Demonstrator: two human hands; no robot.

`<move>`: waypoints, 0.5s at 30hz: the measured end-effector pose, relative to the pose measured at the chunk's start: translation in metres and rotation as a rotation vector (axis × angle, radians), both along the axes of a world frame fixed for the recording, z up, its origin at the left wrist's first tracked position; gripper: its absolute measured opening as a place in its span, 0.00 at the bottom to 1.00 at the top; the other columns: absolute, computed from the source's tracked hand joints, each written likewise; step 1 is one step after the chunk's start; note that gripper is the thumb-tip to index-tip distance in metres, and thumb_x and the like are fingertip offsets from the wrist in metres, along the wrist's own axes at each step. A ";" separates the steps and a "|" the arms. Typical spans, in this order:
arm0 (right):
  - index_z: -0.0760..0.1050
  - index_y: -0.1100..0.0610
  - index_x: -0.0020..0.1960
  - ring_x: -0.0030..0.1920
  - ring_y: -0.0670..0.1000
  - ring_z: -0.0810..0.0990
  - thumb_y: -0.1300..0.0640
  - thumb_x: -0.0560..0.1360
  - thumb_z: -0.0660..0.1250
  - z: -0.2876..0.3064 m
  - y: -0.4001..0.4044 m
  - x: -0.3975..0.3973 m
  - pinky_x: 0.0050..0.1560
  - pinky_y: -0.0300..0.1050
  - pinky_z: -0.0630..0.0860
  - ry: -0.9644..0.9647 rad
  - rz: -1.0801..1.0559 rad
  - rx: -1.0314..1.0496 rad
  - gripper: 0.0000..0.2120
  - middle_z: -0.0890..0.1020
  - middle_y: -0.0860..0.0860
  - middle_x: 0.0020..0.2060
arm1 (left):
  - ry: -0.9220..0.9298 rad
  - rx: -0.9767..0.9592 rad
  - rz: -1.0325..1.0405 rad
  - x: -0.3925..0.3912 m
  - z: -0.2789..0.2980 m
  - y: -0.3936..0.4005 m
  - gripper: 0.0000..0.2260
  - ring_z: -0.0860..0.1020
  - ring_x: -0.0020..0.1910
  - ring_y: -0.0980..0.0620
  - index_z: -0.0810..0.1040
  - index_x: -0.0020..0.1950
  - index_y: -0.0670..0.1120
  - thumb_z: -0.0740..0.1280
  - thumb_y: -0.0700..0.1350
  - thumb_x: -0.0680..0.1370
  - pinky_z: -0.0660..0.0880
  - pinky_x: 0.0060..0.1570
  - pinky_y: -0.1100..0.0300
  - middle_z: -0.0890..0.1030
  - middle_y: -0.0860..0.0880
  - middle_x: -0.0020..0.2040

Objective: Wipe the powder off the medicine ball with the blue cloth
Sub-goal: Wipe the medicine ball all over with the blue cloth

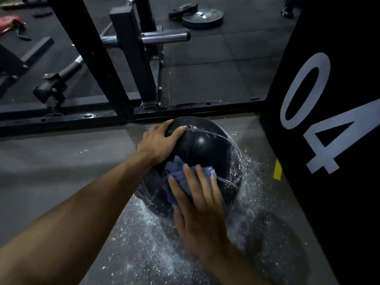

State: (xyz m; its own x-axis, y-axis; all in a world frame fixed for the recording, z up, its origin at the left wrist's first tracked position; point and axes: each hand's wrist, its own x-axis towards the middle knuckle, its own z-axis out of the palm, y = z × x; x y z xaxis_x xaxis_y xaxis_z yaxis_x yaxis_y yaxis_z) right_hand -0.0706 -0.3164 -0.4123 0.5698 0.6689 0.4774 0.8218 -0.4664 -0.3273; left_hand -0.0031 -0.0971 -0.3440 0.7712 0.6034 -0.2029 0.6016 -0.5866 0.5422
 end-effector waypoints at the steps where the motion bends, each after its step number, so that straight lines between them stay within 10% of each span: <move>1: 0.72 0.50 0.80 0.84 0.61 0.59 0.50 0.83 0.64 0.004 0.004 0.006 0.80 0.69 0.59 -0.013 0.008 0.003 0.25 0.64 0.56 0.83 | -0.018 -0.010 0.014 -0.003 -0.002 0.001 0.39 0.66 0.77 0.38 0.65 0.80 0.62 0.52 0.77 0.72 0.62 0.77 0.39 0.68 0.45 0.79; 5: 0.60 0.44 0.84 0.86 0.58 0.52 0.43 0.87 0.51 0.039 0.022 0.053 0.84 0.67 0.48 0.185 -0.119 -0.057 0.26 0.56 0.54 0.86 | -0.110 -0.062 0.078 -0.008 -0.012 0.007 0.42 0.70 0.76 0.41 0.69 0.79 0.58 0.54 0.78 0.70 0.65 0.76 0.41 0.71 0.44 0.77; 9: 0.67 0.45 0.81 0.81 0.58 0.63 0.40 0.81 0.53 0.068 0.044 0.119 0.78 0.66 0.64 0.549 -0.284 0.066 0.30 0.65 0.51 0.81 | -0.149 -0.071 0.074 -0.020 -0.014 -0.002 0.38 0.69 0.77 0.45 0.67 0.80 0.58 0.57 0.74 0.75 0.64 0.77 0.42 0.70 0.46 0.78; 15: 0.68 0.45 0.81 0.77 0.55 0.66 0.46 0.86 0.60 0.061 0.030 0.130 0.76 0.58 0.67 0.510 -0.227 0.074 0.23 0.66 0.50 0.78 | -0.485 -0.306 0.320 -0.074 -0.041 -0.026 0.31 0.77 0.67 0.54 0.71 0.74 0.62 0.66 0.74 0.74 0.73 0.70 0.50 0.78 0.56 0.69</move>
State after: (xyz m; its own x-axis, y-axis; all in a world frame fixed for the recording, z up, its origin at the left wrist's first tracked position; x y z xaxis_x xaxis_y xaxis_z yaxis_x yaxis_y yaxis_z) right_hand 0.0590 -0.2860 -0.3515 0.8663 0.4782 0.1447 0.4329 -0.5739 -0.6952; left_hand -0.0768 -0.1234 -0.3851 0.6107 0.7882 -0.0762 0.3658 -0.1955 0.9099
